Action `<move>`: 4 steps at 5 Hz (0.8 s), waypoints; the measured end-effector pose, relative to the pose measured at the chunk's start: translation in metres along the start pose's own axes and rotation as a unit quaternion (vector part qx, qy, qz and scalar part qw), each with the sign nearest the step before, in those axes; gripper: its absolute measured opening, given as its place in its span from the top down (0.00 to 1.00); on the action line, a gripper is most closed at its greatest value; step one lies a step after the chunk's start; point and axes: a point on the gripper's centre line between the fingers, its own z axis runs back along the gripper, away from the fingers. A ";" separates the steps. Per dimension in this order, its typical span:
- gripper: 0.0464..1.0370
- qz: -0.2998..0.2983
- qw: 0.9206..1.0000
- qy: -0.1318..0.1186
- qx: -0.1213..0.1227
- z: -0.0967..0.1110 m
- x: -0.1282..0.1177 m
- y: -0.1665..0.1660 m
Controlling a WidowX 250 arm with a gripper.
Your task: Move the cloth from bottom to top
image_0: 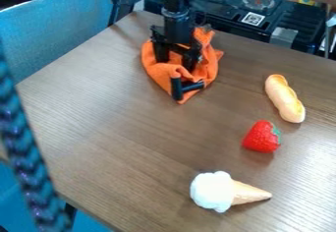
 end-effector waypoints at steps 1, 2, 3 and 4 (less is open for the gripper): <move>0.04 -0.030 0.999 0.010 -0.006 0.003 -0.034 -0.009; 0.04 -0.066 0.998 0.013 -0.009 0.005 -0.066 -0.018; 0.04 -0.102 0.995 0.013 -0.013 0.008 -0.096 -0.025; 0.04 -0.133 0.991 0.000 -0.004 0.010 -0.120 -0.026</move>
